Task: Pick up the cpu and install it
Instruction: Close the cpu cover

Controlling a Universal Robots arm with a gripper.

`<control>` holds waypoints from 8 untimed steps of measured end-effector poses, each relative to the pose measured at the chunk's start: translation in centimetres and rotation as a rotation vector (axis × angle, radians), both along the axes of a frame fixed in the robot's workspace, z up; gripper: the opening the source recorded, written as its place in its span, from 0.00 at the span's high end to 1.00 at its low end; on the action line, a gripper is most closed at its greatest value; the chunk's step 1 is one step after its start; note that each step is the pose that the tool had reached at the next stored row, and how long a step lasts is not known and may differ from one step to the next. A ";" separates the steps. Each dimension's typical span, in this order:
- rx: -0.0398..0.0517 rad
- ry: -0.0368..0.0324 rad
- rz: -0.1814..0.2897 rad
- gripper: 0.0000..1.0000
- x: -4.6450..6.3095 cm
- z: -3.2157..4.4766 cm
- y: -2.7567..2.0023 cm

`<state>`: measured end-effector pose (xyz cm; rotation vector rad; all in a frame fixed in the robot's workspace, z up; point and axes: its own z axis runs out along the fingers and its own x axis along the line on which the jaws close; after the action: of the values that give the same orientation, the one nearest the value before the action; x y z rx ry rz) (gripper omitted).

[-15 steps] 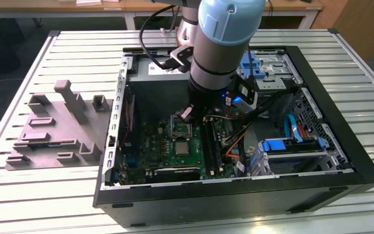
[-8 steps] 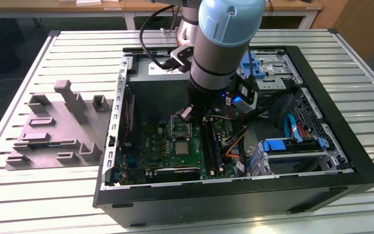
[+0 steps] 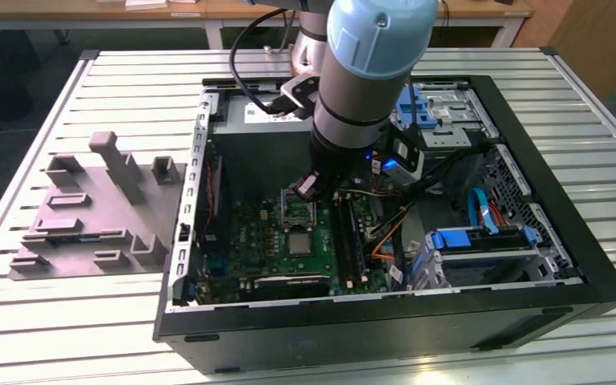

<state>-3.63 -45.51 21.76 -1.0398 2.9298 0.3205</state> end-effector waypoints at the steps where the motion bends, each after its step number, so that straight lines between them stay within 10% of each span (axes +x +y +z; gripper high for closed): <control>1: 0.0003 0.0000 0.000 0.89 0.0 0.00 0.00; 8: 0.0155 -0.0004 0.000 0.89 0.0 -0.02 -0.01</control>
<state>-3.62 -45.52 21.74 -1.0382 2.9220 0.3424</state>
